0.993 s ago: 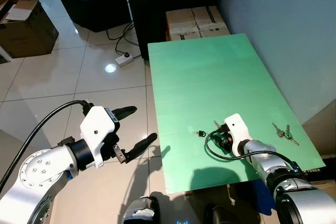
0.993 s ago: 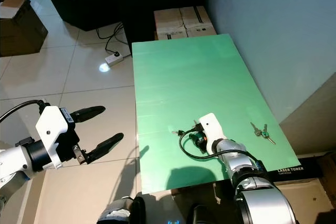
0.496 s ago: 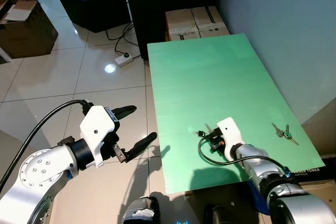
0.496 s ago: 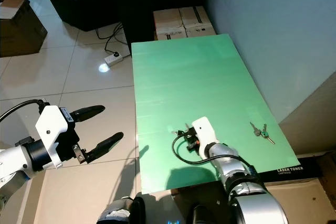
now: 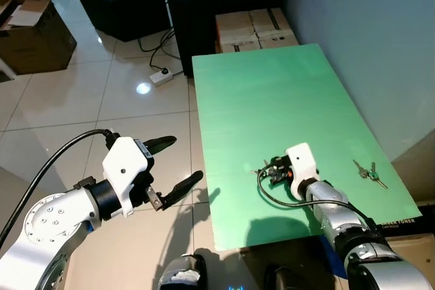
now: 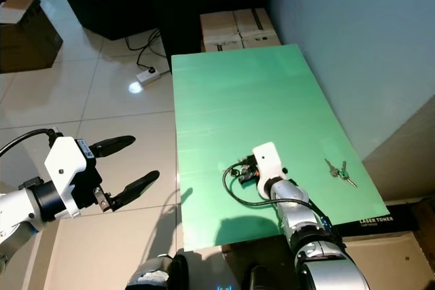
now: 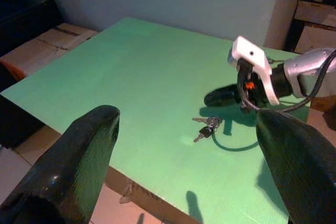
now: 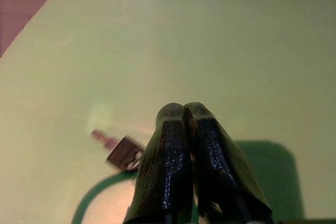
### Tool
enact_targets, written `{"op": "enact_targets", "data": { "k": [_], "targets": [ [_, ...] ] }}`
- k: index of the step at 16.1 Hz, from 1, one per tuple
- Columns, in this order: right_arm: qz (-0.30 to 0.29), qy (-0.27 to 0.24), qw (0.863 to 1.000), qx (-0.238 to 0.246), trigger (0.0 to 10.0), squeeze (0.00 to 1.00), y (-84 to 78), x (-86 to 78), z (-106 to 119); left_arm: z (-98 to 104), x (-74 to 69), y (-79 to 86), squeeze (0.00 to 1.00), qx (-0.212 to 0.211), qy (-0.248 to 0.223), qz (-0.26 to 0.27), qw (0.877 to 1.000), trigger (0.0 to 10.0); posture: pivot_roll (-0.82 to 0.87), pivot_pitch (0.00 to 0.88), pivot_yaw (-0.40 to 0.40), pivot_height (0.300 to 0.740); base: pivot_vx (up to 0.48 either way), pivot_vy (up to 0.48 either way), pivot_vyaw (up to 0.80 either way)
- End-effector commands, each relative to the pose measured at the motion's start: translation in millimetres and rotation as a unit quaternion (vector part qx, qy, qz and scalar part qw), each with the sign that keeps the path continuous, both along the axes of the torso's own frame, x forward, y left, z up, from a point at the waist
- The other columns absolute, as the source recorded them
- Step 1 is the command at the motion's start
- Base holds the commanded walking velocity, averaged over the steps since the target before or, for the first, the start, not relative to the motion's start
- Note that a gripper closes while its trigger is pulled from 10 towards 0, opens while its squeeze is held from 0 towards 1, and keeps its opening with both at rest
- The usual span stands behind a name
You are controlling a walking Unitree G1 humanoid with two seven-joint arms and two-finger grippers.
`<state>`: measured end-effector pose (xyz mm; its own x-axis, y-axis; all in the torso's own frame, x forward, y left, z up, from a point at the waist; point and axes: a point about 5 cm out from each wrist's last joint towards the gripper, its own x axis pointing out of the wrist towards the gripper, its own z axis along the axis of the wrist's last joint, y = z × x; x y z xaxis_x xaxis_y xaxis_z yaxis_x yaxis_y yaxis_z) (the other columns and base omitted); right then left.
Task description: Hang keys on a hook
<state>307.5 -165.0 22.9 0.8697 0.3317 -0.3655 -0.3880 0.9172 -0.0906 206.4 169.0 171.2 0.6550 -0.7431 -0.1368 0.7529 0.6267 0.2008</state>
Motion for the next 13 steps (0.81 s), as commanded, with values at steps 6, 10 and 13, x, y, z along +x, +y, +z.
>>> {"op": "enact_targets", "data": {
  "k": [6,10,13],
  "targets": [
    [0.005,0.005,0.998,-0.061,10.0,0.0,-11.9,14.7,11.5,3.9,5.9,6.1,0.0,0.016,-0.013,0.008,1.0,10.0,0.21,0.137,0.109,0.74,0.0,0.0,0.0],
    [0.055,0.025,0.992,-0.115,10.0,0.0,-7.4,21.8,15.8,4.6,2.7,9.2,0.0,0.023,-0.012,0.008,1.0,10.0,0.23,0.15,0.117,0.74,0.0,0.0,0.0],
    [0.067,0.038,0.988,-0.133,10.0,0.0,-5.1,23.5,15.9,6.0,-1.7,10.4,0.0,0.028,-0.008,0.004,1.0,10.0,0.25,0.164,0.119,0.74,0.0,0.0,0.0]
  ]
}}
